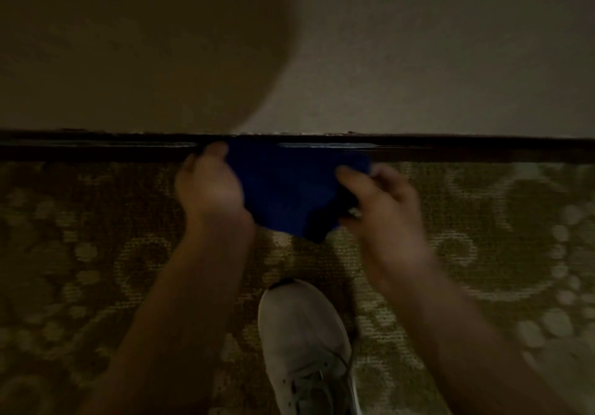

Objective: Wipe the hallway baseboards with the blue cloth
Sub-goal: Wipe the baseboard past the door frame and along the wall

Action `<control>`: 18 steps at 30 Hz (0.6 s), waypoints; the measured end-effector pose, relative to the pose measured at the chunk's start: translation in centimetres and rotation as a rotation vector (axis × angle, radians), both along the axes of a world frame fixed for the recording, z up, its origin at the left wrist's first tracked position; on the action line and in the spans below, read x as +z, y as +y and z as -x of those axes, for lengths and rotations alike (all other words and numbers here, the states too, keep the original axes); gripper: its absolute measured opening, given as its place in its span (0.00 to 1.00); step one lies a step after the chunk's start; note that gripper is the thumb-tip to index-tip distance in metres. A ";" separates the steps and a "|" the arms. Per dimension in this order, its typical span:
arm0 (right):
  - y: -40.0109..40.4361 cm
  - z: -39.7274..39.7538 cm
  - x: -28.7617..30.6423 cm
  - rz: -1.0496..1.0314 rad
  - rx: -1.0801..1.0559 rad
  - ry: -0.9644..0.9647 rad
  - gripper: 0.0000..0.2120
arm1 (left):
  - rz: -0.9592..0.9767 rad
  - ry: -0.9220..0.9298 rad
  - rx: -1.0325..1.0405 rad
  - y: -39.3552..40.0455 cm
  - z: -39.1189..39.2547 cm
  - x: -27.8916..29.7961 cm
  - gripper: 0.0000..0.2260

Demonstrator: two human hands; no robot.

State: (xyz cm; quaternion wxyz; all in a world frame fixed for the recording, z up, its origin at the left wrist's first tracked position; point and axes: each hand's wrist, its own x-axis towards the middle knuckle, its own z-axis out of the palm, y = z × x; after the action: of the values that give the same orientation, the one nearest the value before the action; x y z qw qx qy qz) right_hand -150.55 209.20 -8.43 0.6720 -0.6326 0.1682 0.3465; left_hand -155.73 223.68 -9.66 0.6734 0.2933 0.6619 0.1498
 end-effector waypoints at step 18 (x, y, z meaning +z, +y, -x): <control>-2.5 -3.2 1.2 0.079 -0.250 -0.108 0.05 | 0.103 -0.113 0.092 -5.4 -4.3 -0.1 0.24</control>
State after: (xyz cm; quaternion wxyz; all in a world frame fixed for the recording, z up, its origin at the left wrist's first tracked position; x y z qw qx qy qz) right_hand -147.36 206.72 -7.28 0.6924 -0.6504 0.2230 0.2186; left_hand -151.43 218.31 -9.71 0.7163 0.2186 0.6424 0.1626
